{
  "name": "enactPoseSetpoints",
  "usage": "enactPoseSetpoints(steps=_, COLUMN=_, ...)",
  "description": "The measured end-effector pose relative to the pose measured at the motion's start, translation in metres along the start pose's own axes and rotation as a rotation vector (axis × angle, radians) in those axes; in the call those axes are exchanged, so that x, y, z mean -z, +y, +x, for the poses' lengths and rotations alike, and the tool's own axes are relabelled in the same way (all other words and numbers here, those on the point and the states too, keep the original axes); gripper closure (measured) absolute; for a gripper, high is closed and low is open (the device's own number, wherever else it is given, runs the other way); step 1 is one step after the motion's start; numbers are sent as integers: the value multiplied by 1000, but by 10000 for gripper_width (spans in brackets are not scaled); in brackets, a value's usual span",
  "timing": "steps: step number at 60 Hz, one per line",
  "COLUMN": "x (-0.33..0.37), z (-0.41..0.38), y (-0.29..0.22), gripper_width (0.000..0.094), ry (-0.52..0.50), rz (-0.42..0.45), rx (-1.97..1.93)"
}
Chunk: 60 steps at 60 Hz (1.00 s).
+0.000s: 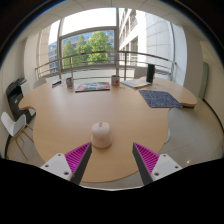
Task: Arrange mouse
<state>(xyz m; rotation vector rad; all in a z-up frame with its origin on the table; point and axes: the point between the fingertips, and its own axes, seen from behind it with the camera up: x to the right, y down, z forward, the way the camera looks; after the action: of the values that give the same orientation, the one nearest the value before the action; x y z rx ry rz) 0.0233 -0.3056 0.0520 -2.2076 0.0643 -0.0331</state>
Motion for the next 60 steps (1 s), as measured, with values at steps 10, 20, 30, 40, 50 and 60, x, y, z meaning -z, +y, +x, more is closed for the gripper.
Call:
enactPoseSetpoints(steps=10, x=-75, z=-33, y=-13, gripper_width=135, ry=-31, rz=14, rx=32)
enactPoseSetpoints(steps=20, x=-119, z=-45, y=-6, gripper_width=280, ry=-64, rz=-34, rx=-8)
enactPoseSetpoints(steps=30, x=-130, z=-49, y=-15, gripper_width=427, ry=-85, rz=-6, rx=28)
enactPoseSetpoints(steps=40, x=-131, z=-53, y=-19, gripper_width=501, ry=-113, rz=-7, rx=89)
enactPoseSetpoints(steps=50, x=-104, z=-65, y=-85, gripper_width=521, ry=-181, rz=84, rx=82)
enactPoseSetpoints(steps=60, x=-70, z=-41, y=-230, gripper_width=522, ry=-232, rz=273, rx=41)
